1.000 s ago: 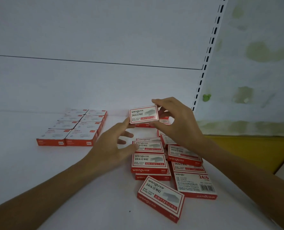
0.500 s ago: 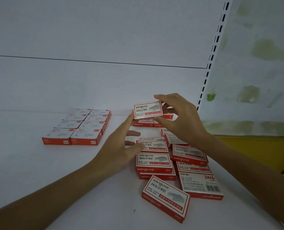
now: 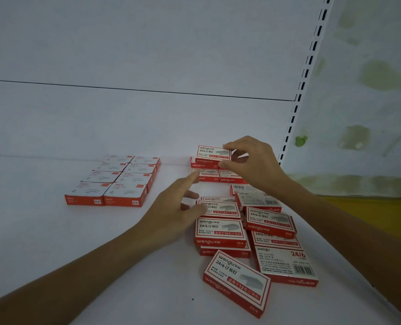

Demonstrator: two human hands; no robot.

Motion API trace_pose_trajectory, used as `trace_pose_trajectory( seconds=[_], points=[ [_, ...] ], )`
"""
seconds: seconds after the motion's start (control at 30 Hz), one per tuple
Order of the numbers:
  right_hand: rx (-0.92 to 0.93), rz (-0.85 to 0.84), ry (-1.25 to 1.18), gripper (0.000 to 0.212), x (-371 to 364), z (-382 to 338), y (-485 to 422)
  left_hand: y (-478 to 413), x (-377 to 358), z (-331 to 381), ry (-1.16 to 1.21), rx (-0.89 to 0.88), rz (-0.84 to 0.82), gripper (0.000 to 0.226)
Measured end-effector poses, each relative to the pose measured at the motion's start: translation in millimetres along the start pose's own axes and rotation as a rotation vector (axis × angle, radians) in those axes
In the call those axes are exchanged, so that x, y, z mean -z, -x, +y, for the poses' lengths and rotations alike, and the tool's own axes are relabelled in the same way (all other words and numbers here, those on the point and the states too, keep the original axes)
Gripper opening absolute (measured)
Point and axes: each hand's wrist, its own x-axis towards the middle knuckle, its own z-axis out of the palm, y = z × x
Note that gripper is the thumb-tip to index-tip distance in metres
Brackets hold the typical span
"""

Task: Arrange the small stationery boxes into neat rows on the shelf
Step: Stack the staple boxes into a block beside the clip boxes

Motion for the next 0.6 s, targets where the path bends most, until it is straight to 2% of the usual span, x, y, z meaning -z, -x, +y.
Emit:
trace_pose_trajectory(
  seconds=[0.17,0.37,0.6],
  points=[
    [-0.072,-0.084,0.055,0.043,-13,10,-13,0,0,-1,-0.034,0.035,-0.076,0.039],
    [-0.123,-0.282,0.137,0.032,-34,16,-20,-2,0,-2,-0.065,0.011,-0.074,0.031],
    [-0.125,-0.289,0.181,0.027,-40,14,-27,-4,-1,-6,-0.086,-0.03,-0.069,0.027]
  ],
)
